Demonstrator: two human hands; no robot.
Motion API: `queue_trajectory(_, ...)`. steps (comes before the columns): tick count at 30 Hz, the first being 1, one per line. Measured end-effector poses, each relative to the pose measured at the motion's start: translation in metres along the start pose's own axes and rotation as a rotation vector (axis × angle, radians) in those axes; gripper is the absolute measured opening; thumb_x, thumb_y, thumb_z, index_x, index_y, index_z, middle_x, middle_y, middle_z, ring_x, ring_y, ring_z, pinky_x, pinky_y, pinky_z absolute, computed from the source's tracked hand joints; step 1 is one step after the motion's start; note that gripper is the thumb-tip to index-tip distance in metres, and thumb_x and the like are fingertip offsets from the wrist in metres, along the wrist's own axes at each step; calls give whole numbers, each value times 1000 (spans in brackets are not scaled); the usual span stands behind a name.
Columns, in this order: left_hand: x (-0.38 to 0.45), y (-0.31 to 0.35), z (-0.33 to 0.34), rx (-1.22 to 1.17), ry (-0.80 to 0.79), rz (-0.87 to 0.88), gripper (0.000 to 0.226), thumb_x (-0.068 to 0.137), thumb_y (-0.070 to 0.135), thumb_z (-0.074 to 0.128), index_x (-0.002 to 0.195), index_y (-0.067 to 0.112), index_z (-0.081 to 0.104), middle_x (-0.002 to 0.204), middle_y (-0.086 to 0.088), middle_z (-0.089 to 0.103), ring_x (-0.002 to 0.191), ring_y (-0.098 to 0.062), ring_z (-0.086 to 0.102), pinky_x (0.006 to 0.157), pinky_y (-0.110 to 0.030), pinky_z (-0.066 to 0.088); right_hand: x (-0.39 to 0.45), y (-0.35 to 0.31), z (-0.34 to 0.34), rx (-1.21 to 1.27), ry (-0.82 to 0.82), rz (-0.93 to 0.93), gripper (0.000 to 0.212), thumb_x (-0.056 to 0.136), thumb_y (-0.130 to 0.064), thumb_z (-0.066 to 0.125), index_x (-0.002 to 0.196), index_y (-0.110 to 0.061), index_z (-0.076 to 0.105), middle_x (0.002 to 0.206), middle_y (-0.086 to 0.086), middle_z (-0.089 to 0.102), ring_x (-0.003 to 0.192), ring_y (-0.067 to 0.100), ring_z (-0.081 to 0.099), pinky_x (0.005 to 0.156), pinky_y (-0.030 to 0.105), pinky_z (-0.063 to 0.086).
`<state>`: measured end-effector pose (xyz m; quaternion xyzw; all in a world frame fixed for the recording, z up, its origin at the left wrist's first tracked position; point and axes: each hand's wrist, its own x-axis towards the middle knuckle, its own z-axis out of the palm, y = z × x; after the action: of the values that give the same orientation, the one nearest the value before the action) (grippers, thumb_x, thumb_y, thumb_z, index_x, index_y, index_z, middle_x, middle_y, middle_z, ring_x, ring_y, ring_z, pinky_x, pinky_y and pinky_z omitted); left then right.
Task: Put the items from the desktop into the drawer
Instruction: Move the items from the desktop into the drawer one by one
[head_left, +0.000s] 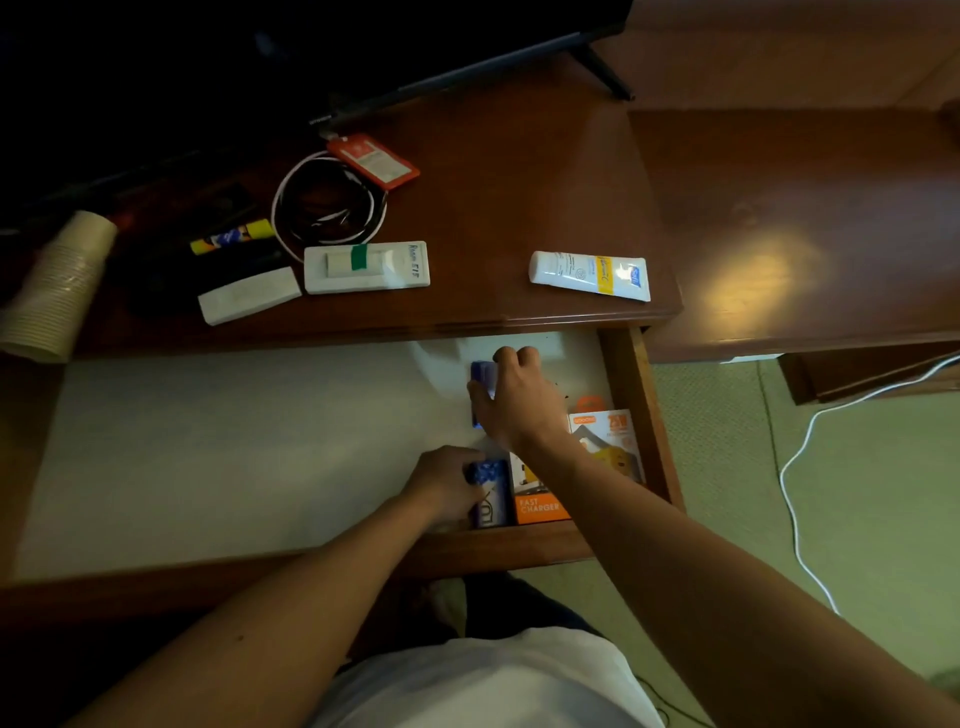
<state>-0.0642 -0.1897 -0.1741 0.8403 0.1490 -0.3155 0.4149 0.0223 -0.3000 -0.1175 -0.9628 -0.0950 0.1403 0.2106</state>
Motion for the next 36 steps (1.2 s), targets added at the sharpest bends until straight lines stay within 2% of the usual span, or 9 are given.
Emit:
queue_trajectory(2, -1, -3, -1, -17, 1, 2, 48, 85, 12, 69, 132, 23, 63, 120, -2, 70, 101, -19, 68, 89, -37, 58, 4, -3, 2, -7, -6, 2, 44, 99, -45, 51, 127, -11, 47, 124, 10, 46, 93, 31, 62, 66, 32, 45)
queue_trajectory(5, -3, -7, -5, 19, 31, 15, 34, 87, 15, 66, 121, 20, 62, 108, 0, 71, 91, -15, 65, 83, -28, 53, 8, -5, 6, 14, -43, 22, 45, 100, -42, 52, 131, -11, 44, 128, 12, 43, 96, 35, 63, 70, 35, 48)
queue_trajectory(7, -4, -12, -9, 38, 57, 19, 32, 89, 19, 63, 121, 22, 61, 106, 0, 70, 92, -16, 64, 85, -28, 52, 8, -5, 8, 7, -68, 20, 44, 100, -40, 52, 134, -14, 42, 130, 13, 43, 97, 38, 63, 73, 38, 51)
queue_trajectory(10, -6, -19, -19, 105, 106, 14, 41, 91, 24, 61, 132, 26, 57, 117, -1, 66, 105, -20, 63, 93, -36, 53, 4, -6, 15, -63, -128, -19, 41, 98, -42, 54, 131, -19, 43, 127, 12, 43, 93, 40, 64, 76, 48, 58)
queue_trajectory(12, -8, -24, -26, 202, 175, 49, 44, 93, 25, 61, 137, 24, 55, 127, -2, 62, 115, -22, 60, 96, -38, 52, 1, -6, 19, -130, -148, -64, 41, 98, -43, 54, 130, -19, 43, 126, 12, 45, 92, 38, 65, 78, 50, 57)
queue_trajectory(16, -11, -32, -36, 360, 279, 102, 46, 94, 23, 59, 140, 23, 53, 141, -3, 51, 125, -28, 51, 100, -40, 47, 1, -7, 26, -342, -208, -167, 47, 99, -42, 53, 137, -17, 42, 134, 16, 47, 113, 39, 58, 96, 54, 46)
queue_trajectory(19, -11, -37, -40, 432, 274, 87, 50, 94, 24, 59, 143, 24, 49, 150, -3, 40, 134, -29, 40, 108, -42, 40, 1, -7, 31, -446, -263, -158, 49, 98, -41, 53, 140, -16, 43, 138, 18, 47, 124, 39, 48, 102, 56, 38)
queue_trajectory(25, -11, -42, -43, 500, 209, 18, 58, 94, 30, 57, 149, 27, 39, 162, -6, 20, 145, -30, 22, 116, -45, 29, 6, 2, 38, -498, -322, -117, 47, 98, -45, 50, 138, -20, 48, 141, 14, 47, 131, 39, 38, 106, 63, 24)
queue_trajectory(36, -13, -43, -45, 564, 143, 15, 57, 94, 33, 55, 149, 26, 41, 164, -7, 12, 147, -32, 18, 116, -46, 30, 2, 4, 39, -461, -360, -75, 46, 100, -48, 44, 139, -24, 47, 140, 11, 49, 131, 39, 40, 106, 65, 24)
